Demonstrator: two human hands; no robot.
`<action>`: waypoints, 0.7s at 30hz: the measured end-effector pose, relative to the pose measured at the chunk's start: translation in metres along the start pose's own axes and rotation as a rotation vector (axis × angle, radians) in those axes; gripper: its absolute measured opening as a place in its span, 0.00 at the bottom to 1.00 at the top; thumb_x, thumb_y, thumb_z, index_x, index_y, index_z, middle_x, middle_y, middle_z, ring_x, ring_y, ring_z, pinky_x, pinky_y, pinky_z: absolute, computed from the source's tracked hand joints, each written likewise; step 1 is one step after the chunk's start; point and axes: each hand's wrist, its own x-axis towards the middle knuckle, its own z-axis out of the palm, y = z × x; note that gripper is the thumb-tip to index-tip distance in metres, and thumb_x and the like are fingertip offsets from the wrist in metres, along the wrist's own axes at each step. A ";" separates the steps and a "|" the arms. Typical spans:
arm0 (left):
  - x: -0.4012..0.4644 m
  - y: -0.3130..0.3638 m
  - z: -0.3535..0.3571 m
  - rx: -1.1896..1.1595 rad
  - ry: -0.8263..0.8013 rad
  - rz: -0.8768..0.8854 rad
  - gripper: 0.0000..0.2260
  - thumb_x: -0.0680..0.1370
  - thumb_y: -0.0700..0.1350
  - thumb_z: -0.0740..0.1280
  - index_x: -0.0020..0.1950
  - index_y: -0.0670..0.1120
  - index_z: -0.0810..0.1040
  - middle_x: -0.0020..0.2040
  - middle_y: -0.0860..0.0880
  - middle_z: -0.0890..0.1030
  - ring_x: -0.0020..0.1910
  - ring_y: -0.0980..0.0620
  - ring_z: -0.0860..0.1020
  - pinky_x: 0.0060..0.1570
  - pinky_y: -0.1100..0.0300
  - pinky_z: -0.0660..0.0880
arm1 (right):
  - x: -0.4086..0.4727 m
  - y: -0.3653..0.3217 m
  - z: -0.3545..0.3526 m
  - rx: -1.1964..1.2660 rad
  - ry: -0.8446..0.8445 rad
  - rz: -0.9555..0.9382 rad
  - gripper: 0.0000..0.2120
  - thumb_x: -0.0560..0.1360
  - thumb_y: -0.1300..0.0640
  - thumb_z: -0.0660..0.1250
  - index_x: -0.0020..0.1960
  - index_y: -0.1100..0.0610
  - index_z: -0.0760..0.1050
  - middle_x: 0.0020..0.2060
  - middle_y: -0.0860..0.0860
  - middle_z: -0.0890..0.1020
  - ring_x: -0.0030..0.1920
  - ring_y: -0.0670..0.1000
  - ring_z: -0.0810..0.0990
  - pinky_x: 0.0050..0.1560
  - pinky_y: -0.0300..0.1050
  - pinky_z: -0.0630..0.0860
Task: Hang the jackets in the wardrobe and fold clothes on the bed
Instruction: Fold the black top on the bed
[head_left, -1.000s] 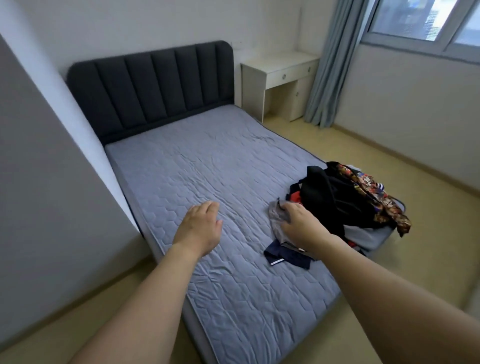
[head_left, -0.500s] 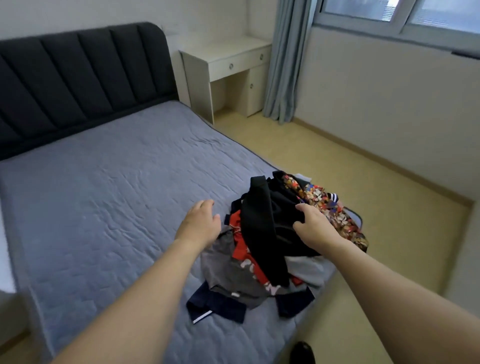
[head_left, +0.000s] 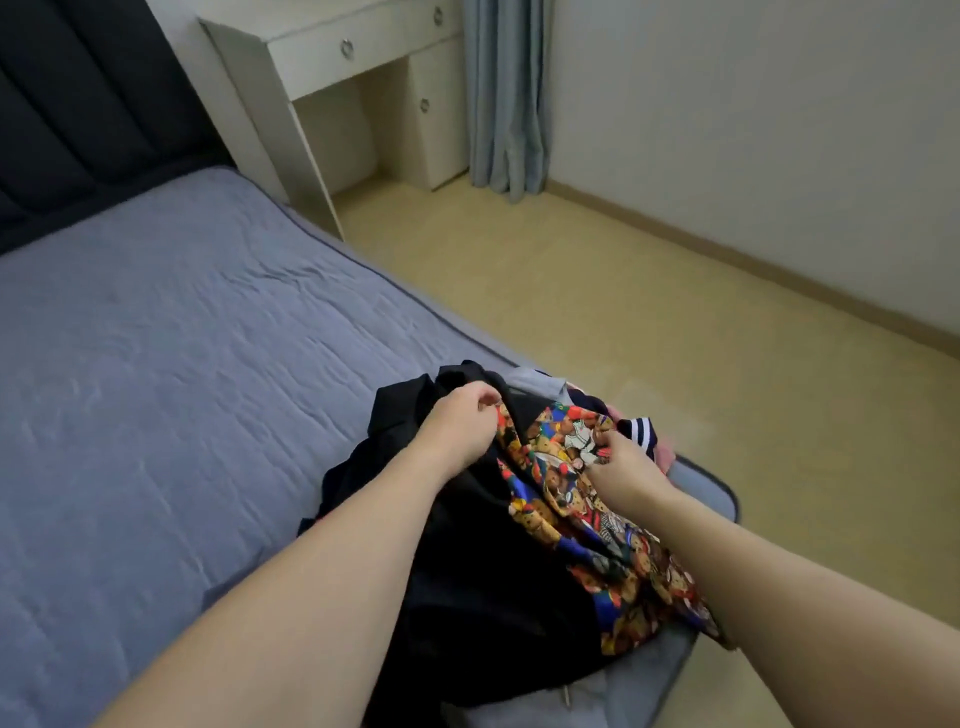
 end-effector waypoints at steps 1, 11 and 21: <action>0.025 0.001 0.016 -0.018 0.034 0.015 0.14 0.79 0.44 0.58 0.62 0.53 0.76 0.59 0.51 0.79 0.56 0.50 0.76 0.50 0.59 0.70 | 0.022 0.012 0.000 -0.004 0.011 -0.020 0.22 0.74 0.62 0.57 0.68 0.54 0.65 0.48 0.51 0.78 0.40 0.50 0.77 0.30 0.41 0.66; 0.090 -0.070 0.093 1.204 -0.261 0.392 0.20 0.73 0.54 0.64 0.65 0.53 0.74 0.69 0.47 0.68 0.72 0.42 0.59 0.74 0.41 0.41 | 0.153 0.063 0.028 -0.373 -0.017 -0.189 0.37 0.71 0.42 0.68 0.75 0.53 0.59 0.71 0.52 0.68 0.69 0.56 0.67 0.67 0.54 0.66; -0.018 -0.109 0.031 1.105 -0.275 -0.145 0.14 0.71 0.49 0.59 0.54 0.49 0.77 0.54 0.47 0.82 0.54 0.43 0.80 0.44 0.54 0.70 | 0.092 0.015 0.058 -0.653 -0.114 -0.554 0.08 0.72 0.46 0.63 0.43 0.50 0.71 0.39 0.49 0.78 0.40 0.55 0.78 0.38 0.48 0.77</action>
